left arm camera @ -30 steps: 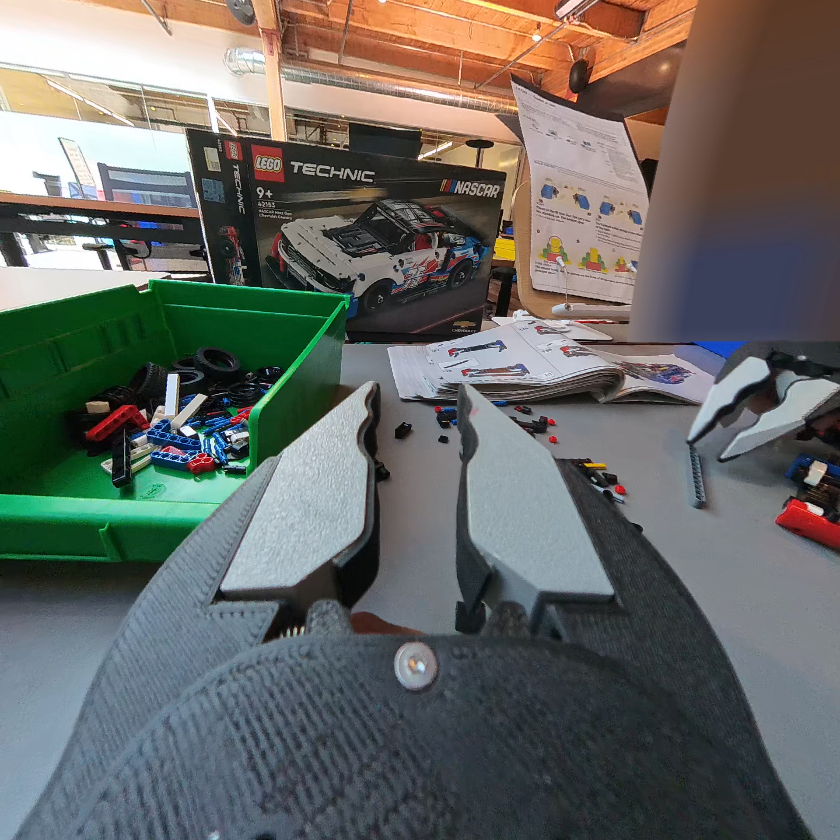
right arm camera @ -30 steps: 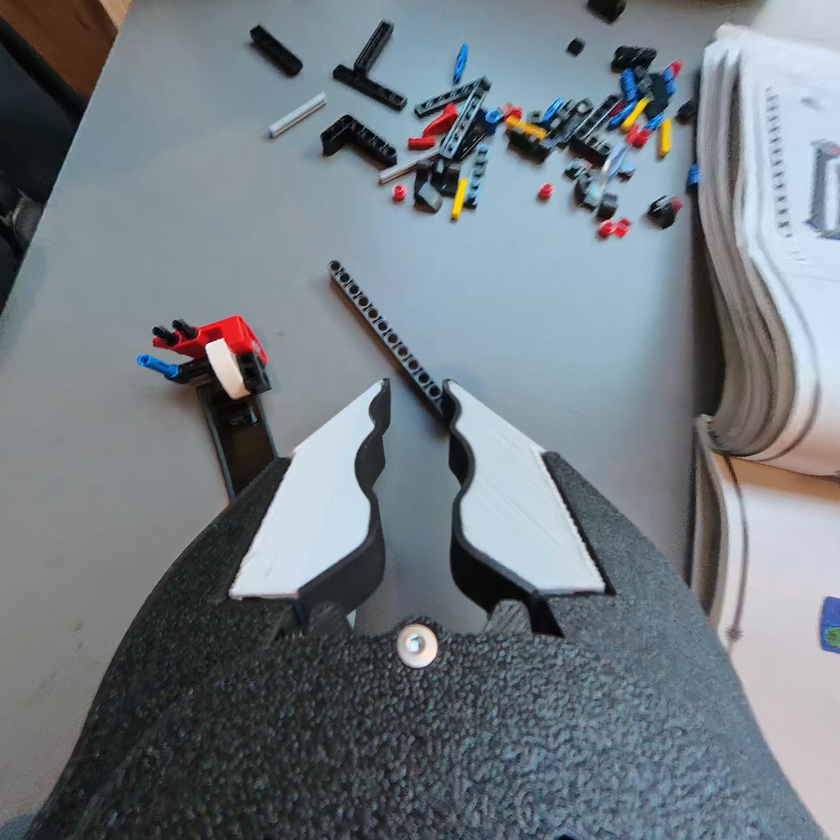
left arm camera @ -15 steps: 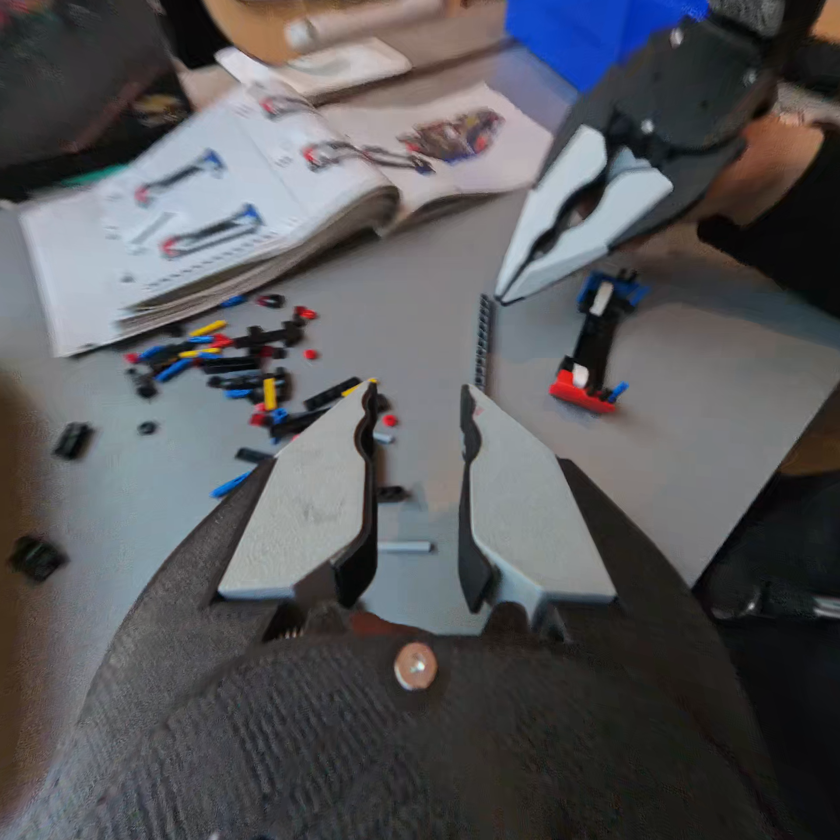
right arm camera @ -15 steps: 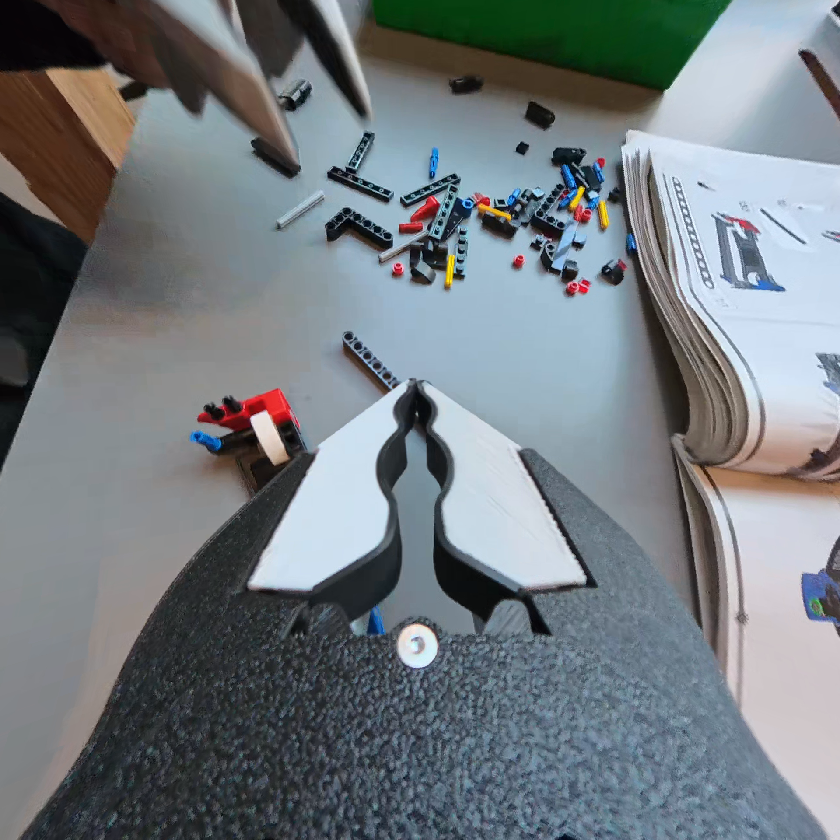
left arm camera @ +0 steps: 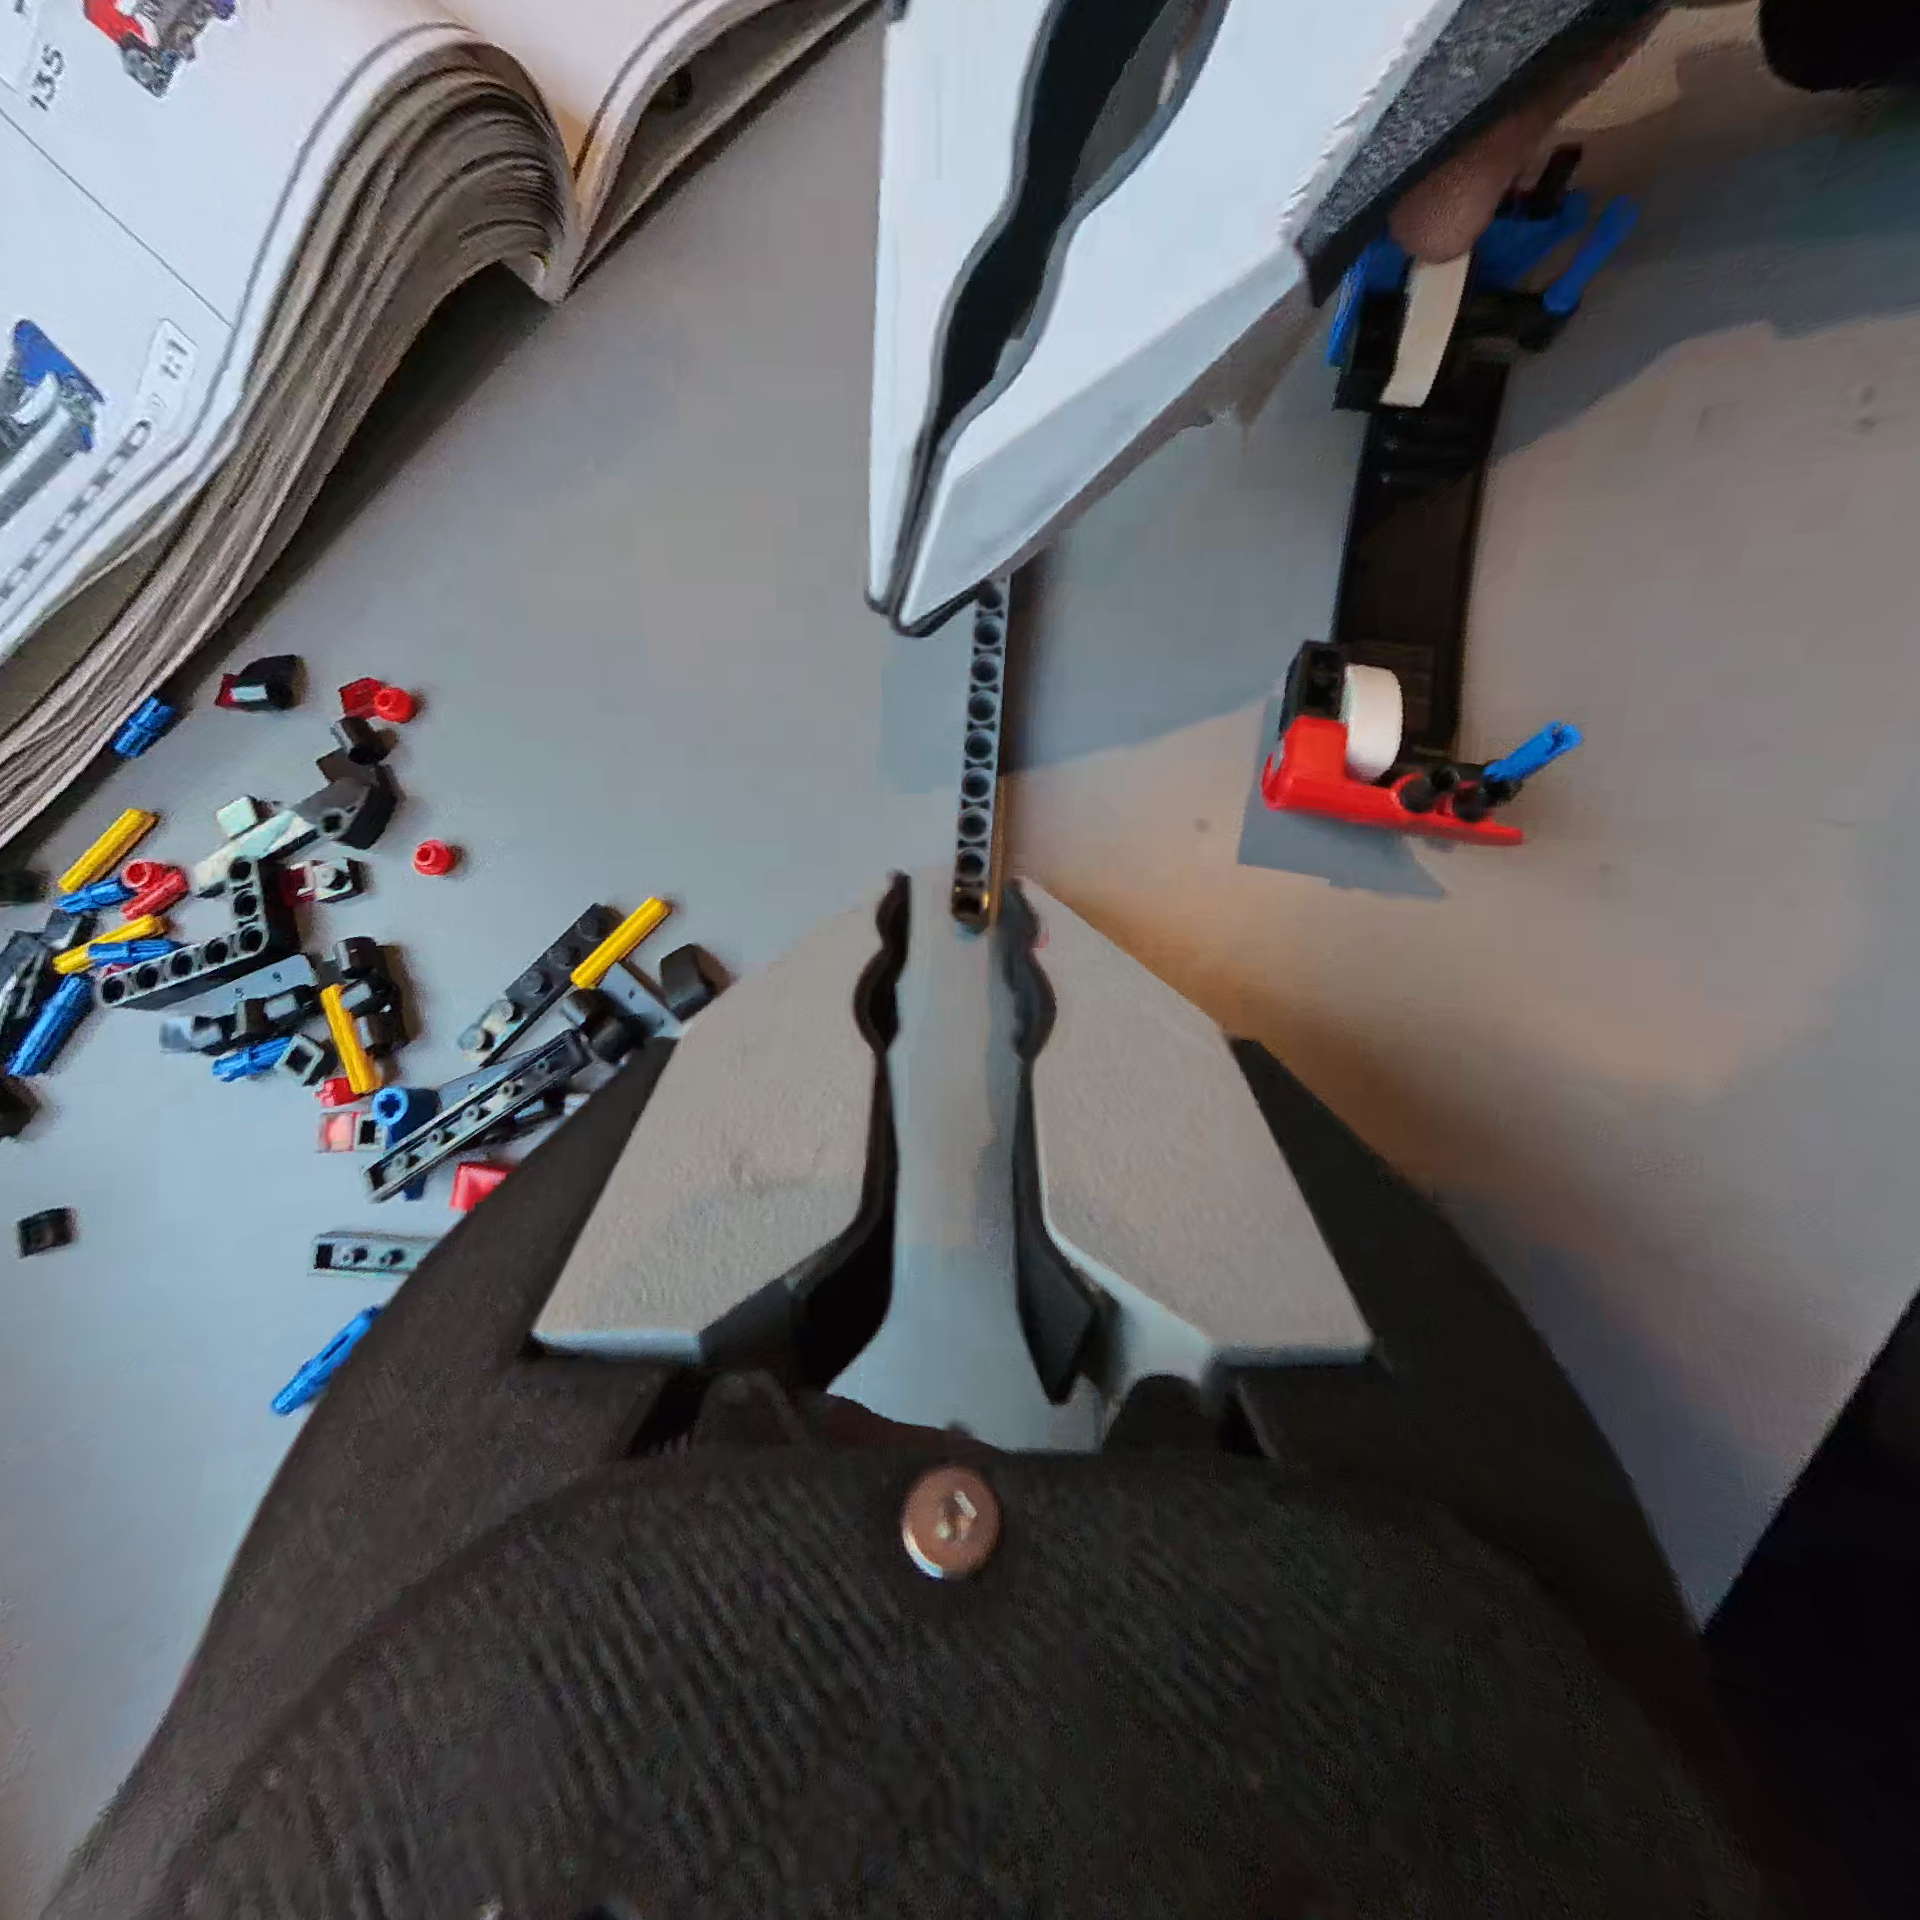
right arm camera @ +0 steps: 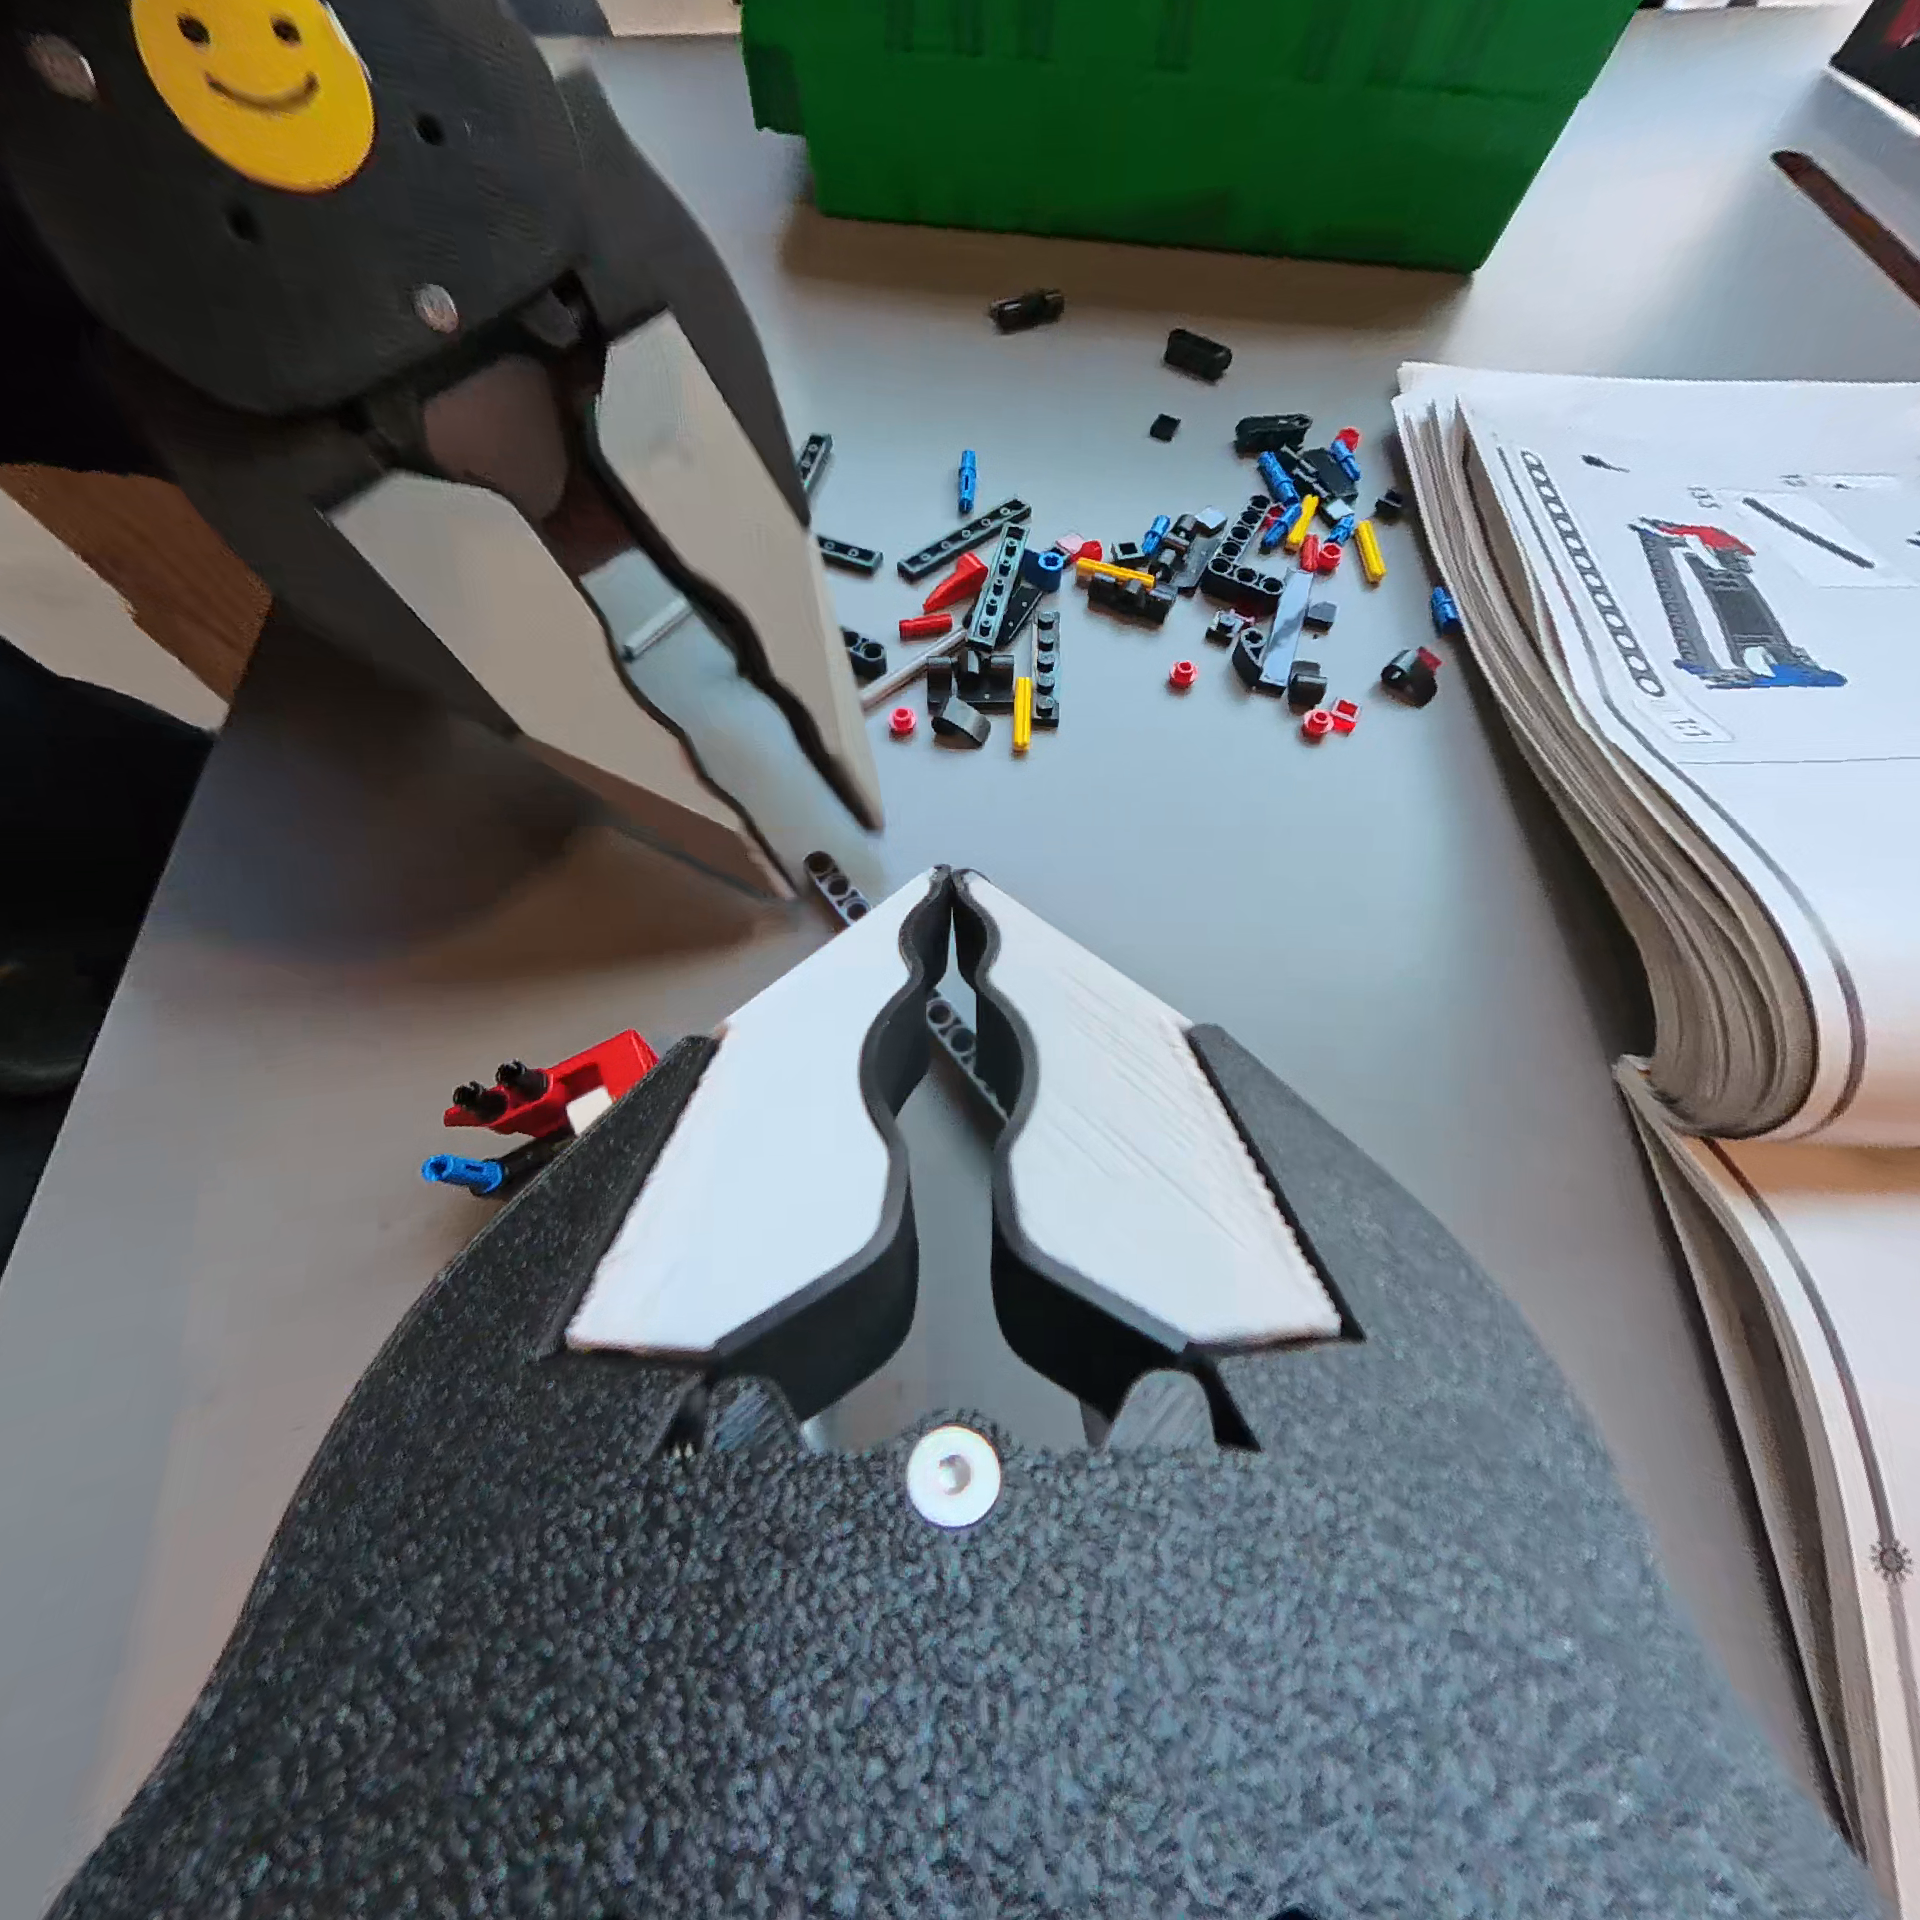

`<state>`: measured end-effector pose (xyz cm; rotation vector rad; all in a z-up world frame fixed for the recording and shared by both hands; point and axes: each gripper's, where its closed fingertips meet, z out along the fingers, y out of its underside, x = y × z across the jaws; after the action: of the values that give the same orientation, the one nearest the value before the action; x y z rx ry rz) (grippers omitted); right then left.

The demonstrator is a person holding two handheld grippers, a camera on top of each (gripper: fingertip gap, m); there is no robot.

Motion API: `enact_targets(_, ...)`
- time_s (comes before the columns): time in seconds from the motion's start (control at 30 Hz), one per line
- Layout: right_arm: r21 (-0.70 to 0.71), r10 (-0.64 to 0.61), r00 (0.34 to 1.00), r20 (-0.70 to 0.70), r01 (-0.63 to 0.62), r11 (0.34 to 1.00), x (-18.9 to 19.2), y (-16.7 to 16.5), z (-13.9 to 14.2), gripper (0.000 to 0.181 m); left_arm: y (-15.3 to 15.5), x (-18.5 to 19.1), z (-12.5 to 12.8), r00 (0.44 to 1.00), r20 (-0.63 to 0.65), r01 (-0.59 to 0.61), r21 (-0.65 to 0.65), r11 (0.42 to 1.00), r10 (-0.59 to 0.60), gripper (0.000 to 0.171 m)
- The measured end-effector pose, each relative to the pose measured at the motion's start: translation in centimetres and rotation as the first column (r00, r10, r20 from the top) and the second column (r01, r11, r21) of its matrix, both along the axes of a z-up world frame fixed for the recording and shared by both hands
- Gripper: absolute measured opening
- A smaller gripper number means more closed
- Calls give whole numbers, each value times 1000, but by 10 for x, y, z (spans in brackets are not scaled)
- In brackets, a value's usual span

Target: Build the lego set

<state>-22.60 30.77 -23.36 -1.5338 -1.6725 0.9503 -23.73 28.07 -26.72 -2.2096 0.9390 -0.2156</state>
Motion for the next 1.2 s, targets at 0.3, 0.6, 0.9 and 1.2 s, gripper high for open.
enact_targets(0.3, 59, 8, 1000, 17, -9, 998, 6, -2, -5, 0, -16, 5, 13, 996, 59, 68, 7, 998, -69, 14)
enact_targets(0.6, 45, -86, 991, -101, 90, 995, 21, 14, 23, 0, -10, 4, 6, 998, 39, 54, -14, 998, -54, 5)
enact_targets(0.9, 70, -95, 990, -108, 103, 992, 27, 19, 30, 0, -5, 10, 15, 996, 60, 70, -3, 998, -69, 6)
enact_targets(1.2, 83, -103, 986, -132, 114, 990, 32, 22, 40, 0, -1, 16, 14, 995, 62, 81, -12, 997, -80, 7)
